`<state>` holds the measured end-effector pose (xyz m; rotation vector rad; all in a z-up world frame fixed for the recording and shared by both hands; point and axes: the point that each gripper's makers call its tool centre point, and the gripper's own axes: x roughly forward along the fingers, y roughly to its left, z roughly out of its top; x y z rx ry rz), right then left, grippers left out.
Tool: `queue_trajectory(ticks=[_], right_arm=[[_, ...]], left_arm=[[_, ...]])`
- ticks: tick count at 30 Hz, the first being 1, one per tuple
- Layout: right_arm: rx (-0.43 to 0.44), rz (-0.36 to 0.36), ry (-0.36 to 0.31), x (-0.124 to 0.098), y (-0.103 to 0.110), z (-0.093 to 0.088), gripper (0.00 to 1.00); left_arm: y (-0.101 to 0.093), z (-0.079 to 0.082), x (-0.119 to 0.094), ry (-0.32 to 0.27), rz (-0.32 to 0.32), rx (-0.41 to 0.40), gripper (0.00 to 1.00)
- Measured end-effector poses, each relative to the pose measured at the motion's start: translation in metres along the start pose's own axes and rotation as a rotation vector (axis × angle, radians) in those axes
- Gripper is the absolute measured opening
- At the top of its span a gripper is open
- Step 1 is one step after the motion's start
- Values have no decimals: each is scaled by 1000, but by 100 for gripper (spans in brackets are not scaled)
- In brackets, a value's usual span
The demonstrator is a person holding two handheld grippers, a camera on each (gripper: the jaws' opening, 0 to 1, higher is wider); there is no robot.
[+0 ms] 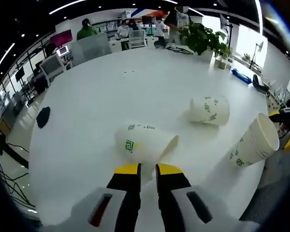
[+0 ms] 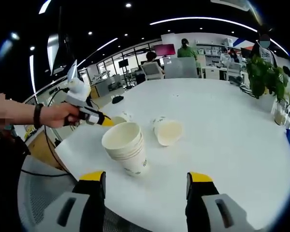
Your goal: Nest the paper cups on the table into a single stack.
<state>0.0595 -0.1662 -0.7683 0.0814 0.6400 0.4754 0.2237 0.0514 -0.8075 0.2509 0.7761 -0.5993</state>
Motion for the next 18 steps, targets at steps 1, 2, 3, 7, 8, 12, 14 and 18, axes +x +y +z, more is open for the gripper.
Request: queue_trajectory(ticks=[1,2,3,7,8,12,14,18], right_arm=[[0,-1,-1,1,0,-1,67],[0,-1,0,1,-1,-1,67],[0,-1,0,1,-1,-1,67],[0,-1,0,2,-1,-1,67],[0,-1,1,2,-1,-1,67],[0,-1,2,1,1,0,67],[1,-1,0,2,0,0,67],[1,-2,-2,2,0,0,67]], left_arm=[[0,-1,-2,-1,-6,-7,5],[-1,-2,-4,-3,-8,-6,4],[-1,-2,-5,-4,-10,-1,2],[-3,-2,-7,-4,-9,1,0],[-3,-1,-7,-4,-11,0,0],[-1,0,-10,-11,-7,9,0],[-1,1,-13,-16,-10,18,0],[1,7,-19,-36,-9,28,0]])
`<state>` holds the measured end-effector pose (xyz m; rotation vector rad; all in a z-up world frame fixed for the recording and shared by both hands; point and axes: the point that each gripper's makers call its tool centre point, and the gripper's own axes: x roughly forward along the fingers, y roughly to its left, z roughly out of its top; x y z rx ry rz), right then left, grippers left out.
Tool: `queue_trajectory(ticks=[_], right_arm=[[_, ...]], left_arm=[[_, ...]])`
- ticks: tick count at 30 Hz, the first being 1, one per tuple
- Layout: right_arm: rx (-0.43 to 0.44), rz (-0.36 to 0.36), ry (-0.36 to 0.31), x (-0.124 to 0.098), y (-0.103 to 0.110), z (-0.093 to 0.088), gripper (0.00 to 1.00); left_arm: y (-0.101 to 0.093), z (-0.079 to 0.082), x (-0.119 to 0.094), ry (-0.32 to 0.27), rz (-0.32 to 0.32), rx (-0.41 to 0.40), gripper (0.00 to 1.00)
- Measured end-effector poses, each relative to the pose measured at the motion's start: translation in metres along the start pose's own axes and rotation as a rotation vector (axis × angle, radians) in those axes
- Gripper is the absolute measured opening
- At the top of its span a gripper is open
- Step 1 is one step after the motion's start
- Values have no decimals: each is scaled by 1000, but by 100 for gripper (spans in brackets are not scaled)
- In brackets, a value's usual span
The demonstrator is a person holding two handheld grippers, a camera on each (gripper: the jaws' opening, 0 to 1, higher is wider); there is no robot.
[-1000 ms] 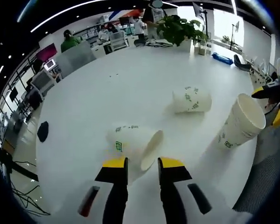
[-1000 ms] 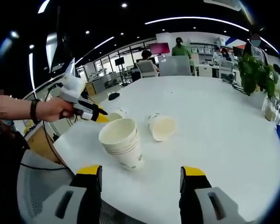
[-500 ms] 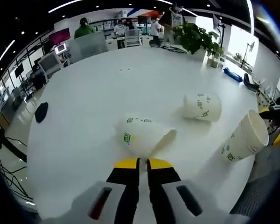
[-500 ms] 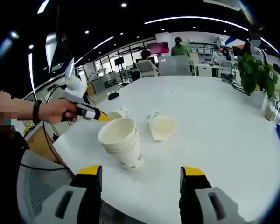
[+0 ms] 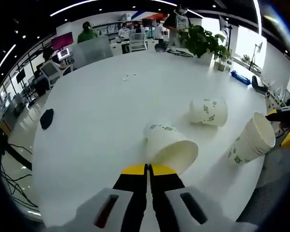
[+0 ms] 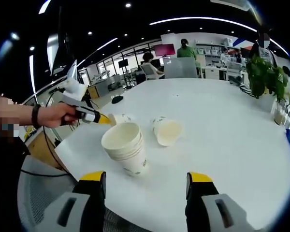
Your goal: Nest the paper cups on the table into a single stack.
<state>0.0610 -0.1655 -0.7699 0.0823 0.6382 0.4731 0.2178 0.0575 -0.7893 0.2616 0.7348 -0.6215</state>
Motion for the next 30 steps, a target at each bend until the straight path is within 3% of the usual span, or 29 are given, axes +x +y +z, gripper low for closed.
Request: queue_trajectory(ticks=[5,13,24,30], right_arm=[[-2,0,-2,0,0,0,67],[-5,2,-3,-2,2,1,67],[-6,3,-10,-1,2,2,67],[-12,5,-12,0,1,3,67]], left_arm=[[-7,6,-17,-28,-7,21,0],[-14,6,-23,-46,-11,41,0],[-31,28,-47,-111,-30,45,0],[-52,43,-64,-168,-64,70,0]])
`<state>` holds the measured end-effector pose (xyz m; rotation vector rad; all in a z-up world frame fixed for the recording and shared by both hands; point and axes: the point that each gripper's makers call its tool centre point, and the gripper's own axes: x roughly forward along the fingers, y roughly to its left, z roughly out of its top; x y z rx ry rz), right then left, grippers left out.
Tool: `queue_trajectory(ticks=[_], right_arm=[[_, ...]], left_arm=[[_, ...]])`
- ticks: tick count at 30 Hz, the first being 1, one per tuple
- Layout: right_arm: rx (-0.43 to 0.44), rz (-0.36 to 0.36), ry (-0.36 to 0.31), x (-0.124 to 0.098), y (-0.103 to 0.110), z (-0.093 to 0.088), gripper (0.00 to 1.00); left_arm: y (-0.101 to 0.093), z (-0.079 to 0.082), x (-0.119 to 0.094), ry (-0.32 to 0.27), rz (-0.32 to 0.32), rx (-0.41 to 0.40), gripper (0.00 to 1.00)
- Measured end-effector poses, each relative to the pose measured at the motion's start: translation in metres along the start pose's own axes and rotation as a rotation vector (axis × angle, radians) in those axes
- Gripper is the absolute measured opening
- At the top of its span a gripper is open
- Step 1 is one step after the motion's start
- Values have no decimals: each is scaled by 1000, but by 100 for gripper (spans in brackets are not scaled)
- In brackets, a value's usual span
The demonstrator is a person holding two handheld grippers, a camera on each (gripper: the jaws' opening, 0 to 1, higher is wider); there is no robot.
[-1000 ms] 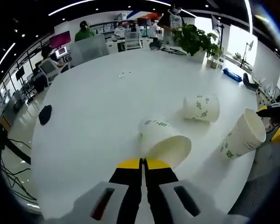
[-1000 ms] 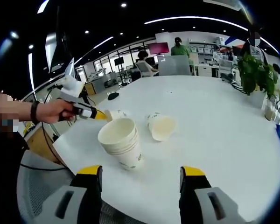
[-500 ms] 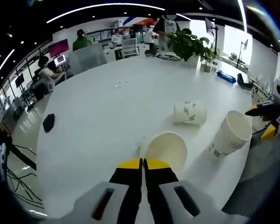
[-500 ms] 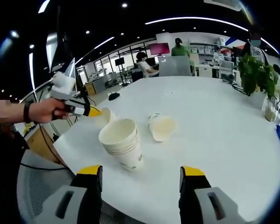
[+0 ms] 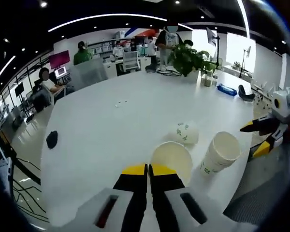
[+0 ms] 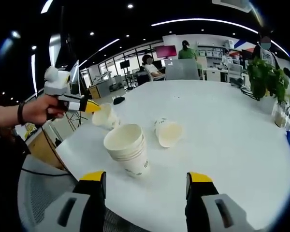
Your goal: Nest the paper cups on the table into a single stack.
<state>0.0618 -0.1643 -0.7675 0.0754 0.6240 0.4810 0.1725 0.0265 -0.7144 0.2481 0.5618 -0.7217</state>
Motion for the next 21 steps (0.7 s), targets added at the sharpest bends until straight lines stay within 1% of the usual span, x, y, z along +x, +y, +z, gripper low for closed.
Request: queue_trajectory(ticks=[2,6,8,14,17,19,21], right_arm=[[-1,1,-1,0,0,0,67],[-4,0,-3,-2,2,1,67],[-4,1,-3,-2,2,1,67],[-1,-1,-5,-2,1,2,67],[0,-2,-6,-3,1,2,67],[-2,-3,-5,-3,1,2,67],[-3,-2,-3,-2,1,2,67]], left_arm=[[-5,6,1,-16,-16,3,0],[-24,20,-2,-51,-55,20,0],[-35,30,-5,-67,-74,34,0],[-46,44,-8,-83,-98,72,0],[-48,51,-10,-96,-111,89,0],[-54,62,-17,-107,-118,103,0],[-57,67,-19,-117,-126,108,0]])
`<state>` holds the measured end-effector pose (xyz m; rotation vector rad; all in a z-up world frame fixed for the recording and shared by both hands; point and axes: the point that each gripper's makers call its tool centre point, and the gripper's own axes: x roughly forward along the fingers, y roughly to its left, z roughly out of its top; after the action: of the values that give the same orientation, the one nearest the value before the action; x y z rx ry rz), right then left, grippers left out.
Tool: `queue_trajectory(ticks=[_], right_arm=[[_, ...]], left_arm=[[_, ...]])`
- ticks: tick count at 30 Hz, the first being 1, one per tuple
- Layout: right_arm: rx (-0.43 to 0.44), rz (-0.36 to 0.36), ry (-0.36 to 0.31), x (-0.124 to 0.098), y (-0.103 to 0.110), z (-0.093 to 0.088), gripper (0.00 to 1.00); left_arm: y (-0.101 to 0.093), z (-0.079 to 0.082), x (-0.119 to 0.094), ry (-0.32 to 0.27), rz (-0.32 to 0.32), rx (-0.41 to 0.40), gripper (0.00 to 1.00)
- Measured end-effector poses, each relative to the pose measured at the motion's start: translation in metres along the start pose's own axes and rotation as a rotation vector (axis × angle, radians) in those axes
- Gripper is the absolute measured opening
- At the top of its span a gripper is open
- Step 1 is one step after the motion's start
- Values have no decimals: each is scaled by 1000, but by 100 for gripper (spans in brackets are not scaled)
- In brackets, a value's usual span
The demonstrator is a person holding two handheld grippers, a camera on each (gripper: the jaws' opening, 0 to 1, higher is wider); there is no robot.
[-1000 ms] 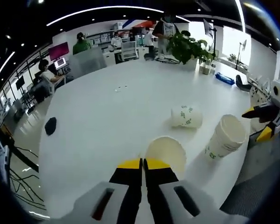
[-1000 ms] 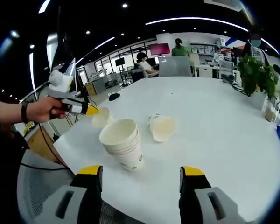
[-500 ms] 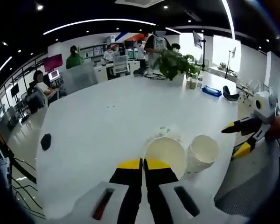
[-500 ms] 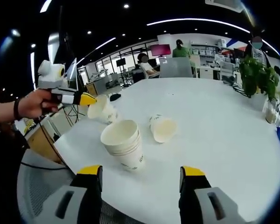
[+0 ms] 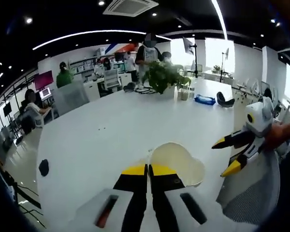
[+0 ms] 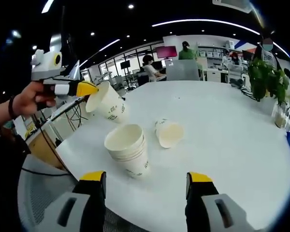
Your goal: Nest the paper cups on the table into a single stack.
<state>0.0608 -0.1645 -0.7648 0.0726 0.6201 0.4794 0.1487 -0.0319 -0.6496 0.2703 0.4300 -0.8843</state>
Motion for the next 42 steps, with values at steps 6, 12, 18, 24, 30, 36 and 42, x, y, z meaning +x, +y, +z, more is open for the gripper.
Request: queue_trajectory(ticks=[6,12,18,24,30,36,42], right_arm=[[0,0,-1,2,-1,-1,67],[-2,0,0,0,2,-2,67],[1,-2,-2,-1,1,-2,67],[1,0,-2,0,1,-1,67],[3,-2,-4,1,0,-1,67],[2,-1,-2,0,1,-1,67],[6,-4,-1,-1,0,-1,67]], left_arm=[[-18,17,-2,-22,-30,26,0],[-40,21,-1,-17,-74,55,0],[-57,13,4,13,-110,84,0],[-70,4,10,39,-140,99,0],[-77,-5,13,61,-160,103,0],[-73,-12,21,82,-161,89,0],[-67,-22,23,108,-145,71,0]])
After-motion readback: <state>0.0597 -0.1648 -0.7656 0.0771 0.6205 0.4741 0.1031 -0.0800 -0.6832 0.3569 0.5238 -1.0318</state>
